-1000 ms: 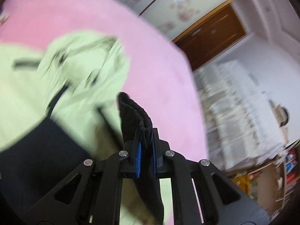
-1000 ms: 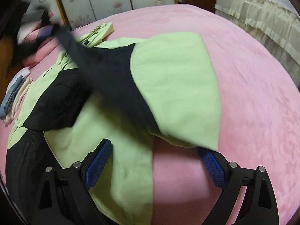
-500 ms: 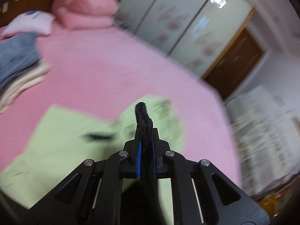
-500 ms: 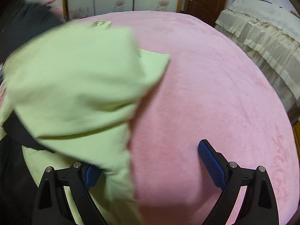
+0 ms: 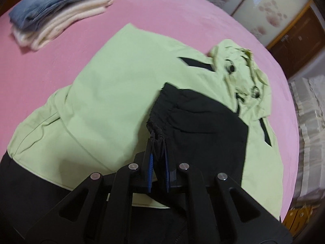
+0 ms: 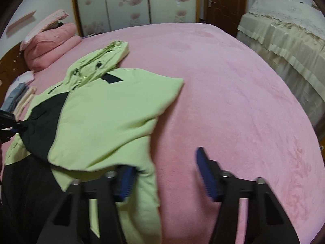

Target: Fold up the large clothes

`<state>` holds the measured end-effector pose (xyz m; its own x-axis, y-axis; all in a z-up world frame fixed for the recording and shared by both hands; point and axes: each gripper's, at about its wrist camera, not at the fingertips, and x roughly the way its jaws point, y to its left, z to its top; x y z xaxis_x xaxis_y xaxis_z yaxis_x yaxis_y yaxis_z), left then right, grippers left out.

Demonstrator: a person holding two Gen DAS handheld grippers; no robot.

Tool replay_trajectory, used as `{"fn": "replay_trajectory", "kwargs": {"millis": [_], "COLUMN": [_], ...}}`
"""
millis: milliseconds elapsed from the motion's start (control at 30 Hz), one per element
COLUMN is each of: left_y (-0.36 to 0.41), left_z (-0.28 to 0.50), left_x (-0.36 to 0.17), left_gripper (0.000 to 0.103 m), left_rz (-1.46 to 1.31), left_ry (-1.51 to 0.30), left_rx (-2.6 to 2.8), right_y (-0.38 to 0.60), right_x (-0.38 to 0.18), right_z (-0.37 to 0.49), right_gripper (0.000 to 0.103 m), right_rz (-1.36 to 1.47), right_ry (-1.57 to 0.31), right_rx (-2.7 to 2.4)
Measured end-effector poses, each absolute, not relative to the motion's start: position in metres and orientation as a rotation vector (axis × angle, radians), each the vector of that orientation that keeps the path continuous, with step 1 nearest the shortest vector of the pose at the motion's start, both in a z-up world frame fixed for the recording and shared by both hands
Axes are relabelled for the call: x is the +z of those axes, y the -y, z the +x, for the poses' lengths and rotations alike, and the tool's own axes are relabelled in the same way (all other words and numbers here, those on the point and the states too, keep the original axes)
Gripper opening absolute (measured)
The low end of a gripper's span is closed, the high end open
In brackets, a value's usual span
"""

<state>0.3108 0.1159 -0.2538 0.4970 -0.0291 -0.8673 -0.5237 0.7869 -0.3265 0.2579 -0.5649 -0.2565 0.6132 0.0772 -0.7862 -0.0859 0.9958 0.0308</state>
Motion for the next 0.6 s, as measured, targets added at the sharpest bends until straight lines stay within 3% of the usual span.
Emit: {"fn": "replay_trajectory", "kwargs": {"millis": [133, 300, 467, 567, 600], "left_y": [-0.103, -0.110, -0.121, -0.124, -0.124], "left_z": [0.313, 0.316, 0.304, 0.300, 0.297], "left_x": [-0.244, -0.273, -0.274, -0.268, -0.263], "left_gripper": [0.007, 0.008, 0.010, 0.026, 0.036], "left_rz": [-0.544, -0.587, -0.578, -0.542, -0.520], "left_ry": [-1.036, -1.142, -1.125, -1.127, -1.111], "left_rx": [0.313, 0.339, 0.393, 0.412, 0.424], "right_y": [0.579, 0.607, 0.598, 0.594, 0.595], "right_x": [-0.276, -0.308, -0.295, -0.275, -0.263], "right_z": [0.264, 0.257, 0.248, 0.233, 0.226], "right_gripper": [0.041, 0.042, 0.042, 0.035, 0.027], "right_rz": [0.180, 0.520, 0.443, 0.297, 0.293], "right_ry": [-0.961, -1.034, -1.132, -1.137, -1.112], "right_rx": [0.024, -0.047, -0.058, -0.184, -0.201]}}
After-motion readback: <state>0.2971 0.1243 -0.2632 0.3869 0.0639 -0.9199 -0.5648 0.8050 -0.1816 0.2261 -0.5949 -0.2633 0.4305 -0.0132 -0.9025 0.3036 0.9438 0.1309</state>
